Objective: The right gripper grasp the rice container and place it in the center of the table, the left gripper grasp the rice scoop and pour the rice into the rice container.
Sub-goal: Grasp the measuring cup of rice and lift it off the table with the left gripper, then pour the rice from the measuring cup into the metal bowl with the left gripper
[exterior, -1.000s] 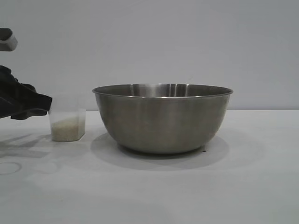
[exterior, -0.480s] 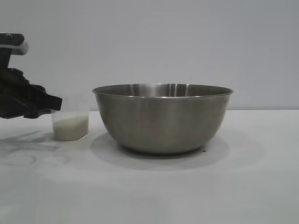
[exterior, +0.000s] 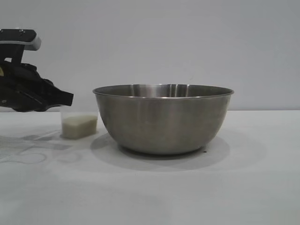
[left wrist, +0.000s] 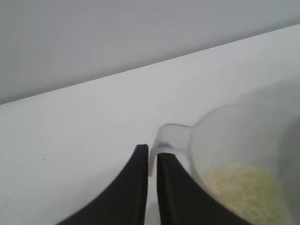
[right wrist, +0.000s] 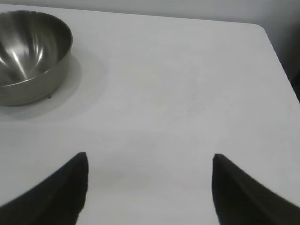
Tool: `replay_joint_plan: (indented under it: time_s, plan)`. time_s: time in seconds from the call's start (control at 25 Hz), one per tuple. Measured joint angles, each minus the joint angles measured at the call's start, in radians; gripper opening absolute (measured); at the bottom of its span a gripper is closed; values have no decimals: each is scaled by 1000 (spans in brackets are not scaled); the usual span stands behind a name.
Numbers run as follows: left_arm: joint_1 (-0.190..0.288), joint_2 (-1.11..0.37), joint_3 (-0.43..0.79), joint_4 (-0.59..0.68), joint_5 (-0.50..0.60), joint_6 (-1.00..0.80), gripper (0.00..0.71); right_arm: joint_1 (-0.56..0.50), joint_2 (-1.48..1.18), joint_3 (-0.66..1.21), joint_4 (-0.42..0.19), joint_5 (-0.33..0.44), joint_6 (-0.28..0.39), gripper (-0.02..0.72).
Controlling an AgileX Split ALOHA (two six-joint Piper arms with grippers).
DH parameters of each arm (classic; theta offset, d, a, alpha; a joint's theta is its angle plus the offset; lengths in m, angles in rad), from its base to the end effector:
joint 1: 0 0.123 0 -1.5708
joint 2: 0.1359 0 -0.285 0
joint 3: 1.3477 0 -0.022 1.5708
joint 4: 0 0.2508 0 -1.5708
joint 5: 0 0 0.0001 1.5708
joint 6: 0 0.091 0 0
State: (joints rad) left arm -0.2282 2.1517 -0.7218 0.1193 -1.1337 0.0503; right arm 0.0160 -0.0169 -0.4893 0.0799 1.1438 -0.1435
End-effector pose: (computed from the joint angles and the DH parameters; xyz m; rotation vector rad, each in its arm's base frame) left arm 0.3424 -0.0896 0.0794 0.3691 1.7466 -0.1878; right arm -0.0101 0.0065 0.2679 -0.1768 2.1111 0.0210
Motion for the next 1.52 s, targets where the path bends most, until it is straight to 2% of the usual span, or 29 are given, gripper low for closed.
replay_joint_plan:
  time_s: [0.28,0.68,0.96,1.2,1.52]
  plan:
    - [0,-43,0,29,5,44,0,0,0,0,0,0,0,472]
    - [0,-179,-9,48,5,243,0,0,0,0,0,0,0,472]
    - [0,-219,-104,275,3,275,0,0,0,0,0,0,0,472]
    - [0,-219,-165,502,3,394,0,0,0,0,0,0,0,472]
    - [-4,-219,-209,648,3,621,0,0,0,0,0,-2,0,472]
